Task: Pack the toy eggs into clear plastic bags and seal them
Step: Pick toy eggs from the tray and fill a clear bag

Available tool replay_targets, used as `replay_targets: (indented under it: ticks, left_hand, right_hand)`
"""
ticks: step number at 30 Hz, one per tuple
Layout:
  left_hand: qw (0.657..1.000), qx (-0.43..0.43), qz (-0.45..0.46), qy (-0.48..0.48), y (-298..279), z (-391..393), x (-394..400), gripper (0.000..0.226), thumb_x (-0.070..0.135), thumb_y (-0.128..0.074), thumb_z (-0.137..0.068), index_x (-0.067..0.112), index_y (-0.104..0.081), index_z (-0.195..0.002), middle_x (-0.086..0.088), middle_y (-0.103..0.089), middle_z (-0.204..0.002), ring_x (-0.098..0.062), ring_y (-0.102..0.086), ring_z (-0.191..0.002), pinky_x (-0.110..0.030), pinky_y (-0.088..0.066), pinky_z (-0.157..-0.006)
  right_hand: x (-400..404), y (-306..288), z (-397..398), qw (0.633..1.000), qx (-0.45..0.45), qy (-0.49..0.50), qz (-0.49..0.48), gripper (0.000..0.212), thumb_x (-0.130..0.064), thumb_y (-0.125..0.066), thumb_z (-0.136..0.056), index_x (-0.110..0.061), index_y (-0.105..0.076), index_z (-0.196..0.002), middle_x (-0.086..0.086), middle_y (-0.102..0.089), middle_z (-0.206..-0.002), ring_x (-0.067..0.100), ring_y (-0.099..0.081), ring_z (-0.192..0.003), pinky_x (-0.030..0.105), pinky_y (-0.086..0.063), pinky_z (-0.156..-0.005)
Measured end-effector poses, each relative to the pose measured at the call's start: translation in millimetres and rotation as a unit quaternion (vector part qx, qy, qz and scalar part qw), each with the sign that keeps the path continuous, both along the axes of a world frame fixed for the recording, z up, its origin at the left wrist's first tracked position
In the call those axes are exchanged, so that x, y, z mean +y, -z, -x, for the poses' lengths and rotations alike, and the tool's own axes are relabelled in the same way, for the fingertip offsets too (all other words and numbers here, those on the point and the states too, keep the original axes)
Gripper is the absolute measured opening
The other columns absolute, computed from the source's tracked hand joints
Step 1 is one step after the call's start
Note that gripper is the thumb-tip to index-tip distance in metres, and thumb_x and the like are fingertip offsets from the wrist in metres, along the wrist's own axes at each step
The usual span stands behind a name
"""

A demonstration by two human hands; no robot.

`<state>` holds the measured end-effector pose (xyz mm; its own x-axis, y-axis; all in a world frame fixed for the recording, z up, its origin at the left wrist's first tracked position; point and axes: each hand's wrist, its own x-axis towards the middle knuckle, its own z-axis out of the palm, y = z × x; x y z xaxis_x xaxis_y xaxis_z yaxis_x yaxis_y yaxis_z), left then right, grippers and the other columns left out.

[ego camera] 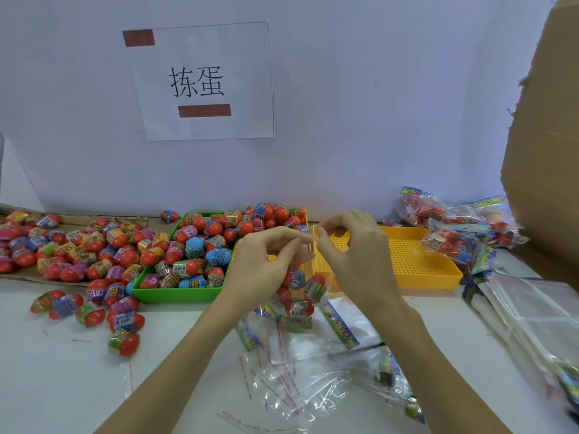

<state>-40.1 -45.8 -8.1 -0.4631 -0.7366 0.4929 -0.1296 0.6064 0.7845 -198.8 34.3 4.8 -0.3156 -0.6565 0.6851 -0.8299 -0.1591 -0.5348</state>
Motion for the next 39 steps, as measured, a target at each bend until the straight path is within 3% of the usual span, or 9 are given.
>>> replay_targets:
  ticks: [4,7,14,17,20,23,29,34,39]
  left_hand:
    - [0.995,0.041,-0.093,0.018,-4.3,-6.3,-2.8,0.02,0.006,-0.064,-0.105,0.015,-0.082,-0.108,0.002,-0.083,-0.09,-0.013,-0.08,-0.086,-0.019,-0.06,-0.079]
    - [0.991,0.063,-0.115,0.032,-7.3,-7.4,-1.1,0.018,0.007,-0.065,-0.104,0.014,-0.082,-0.107,0.001,-0.083,-0.091,-0.014,-0.08,-0.087,-0.016,-0.058,-0.077]
    - [0.994,0.06,-0.086,0.037,-4.0,-5.6,-1.1,0.016,0.009,-0.068,-0.102,0.018,-0.08,-0.108,0.0,-0.083,-0.088,-0.016,-0.081,-0.084,-0.023,-0.063,-0.079]
    - [0.998,0.027,-0.052,0.026,-2.5,-4.7,-1.0,0.018,0.01,-0.068,-0.102,0.019,-0.081,-0.111,0.002,-0.083,-0.092,-0.014,-0.08,-0.088,-0.033,-0.064,-0.086]
    - [1.0,0.001,0.009,0.007,-1.7,-3.3,2.3,0.021,0.01,-0.07,-0.102,0.026,-0.081,-0.108,0.009,-0.082,-0.094,-0.006,-0.078,-0.09,-0.032,-0.064,-0.087]
    - [1.0,-0.009,0.019,-0.003,-1.4,-1.8,4.4,0.018,0.012,-0.07,-0.102,0.019,-0.082,-0.113,0.009,-0.082,-0.094,-0.005,-0.077,-0.088,-0.032,-0.064,-0.087]
    - [1.0,0.0,-0.031,0.003,-2.8,-2.7,2.4,0.017,0.009,-0.068,-0.102,0.017,-0.083,-0.105,0.006,-0.083,-0.089,-0.009,-0.08,-0.087,-0.028,-0.064,-0.085]
    - [0.982,0.105,-0.156,-0.013,-4.0,-9.1,-8.6,0.019,0.004,-0.062,-0.105,0.011,-0.08,-0.104,0.0,-0.083,-0.09,-0.013,-0.08,-0.085,-0.015,-0.059,-0.074]
    - [0.961,0.177,-0.193,-0.088,0.3,-11.1,-17.3,0.022,0.009,-0.06,-0.107,0.018,-0.08,-0.105,0.001,-0.083,-0.092,-0.014,-0.08,-0.085,-0.022,-0.062,-0.079]
  right_hand:
    - [2.4,-3.9,17.9,0.999,-0.044,-0.002,0.008,0.008,-0.013,-0.072,-0.097,-0.02,-0.069,-0.093,-0.004,-0.065,-0.09,0.011,-0.056,-0.083,0.011,-0.037,-0.073]
    - [4.0,-5.0,16.2,0.998,-0.022,-0.043,0.03,0.006,-0.015,-0.074,-0.097,-0.02,-0.072,-0.094,-0.008,-0.064,-0.09,0.005,-0.057,-0.082,0.01,-0.039,-0.073]
    - [-4.8,7.6,-0.2,0.994,0.093,-0.055,0.031,0.018,-0.022,-0.08,-0.093,-0.013,-0.079,-0.108,0.002,-0.065,-0.1,0.02,-0.059,-0.093,0.024,-0.046,-0.084]
    - [-4.3,8.6,0.6,0.995,0.083,-0.054,0.03,0.014,-0.02,-0.08,-0.093,-0.013,-0.08,-0.105,0.002,-0.067,-0.099,0.02,-0.06,-0.092,0.027,-0.049,-0.082]
    - [-3.5,7.9,1.5,0.996,0.064,-0.05,0.037,0.007,-0.017,-0.078,-0.095,-0.012,-0.08,-0.1,0.0,-0.068,-0.095,0.02,-0.062,-0.091,0.028,-0.05,-0.08]
    - [-4.3,7.9,0.0,0.996,0.07,-0.029,0.045,0.004,-0.014,-0.078,-0.094,-0.01,-0.077,-0.095,0.0,-0.067,-0.093,0.021,-0.059,-0.091,0.025,-0.046,-0.081]
    - [-5.6,6.0,-6.0,0.996,-0.002,0.044,0.071,0.012,-0.006,-0.076,-0.09,-0.006,-0.066,-0.083,0.004,-0.059,-0.085,0.022,-0.052,-0.085,0.026,-0.041,-0.076]
    - [0.7,0.6,36.6,0.979,-0.133,0.122,0.099,0.009,-0.009,-0.071,-0.094,-0.011,-0.065,-0.088,0.004,-0.06,-0.093,0.022,-0.055,-0.088,0.025,-0.043,-0.074]
    - [2.6,3.4,61.8,0.942,-0.218,0.202,0.153,0.009,-0.017,-0.064,-0.102,-0.008,-0.067,-0.099,0.006,-0.064,-0.101,0.019,-0.058,-0.09,0.024,-0.046,-0.076]
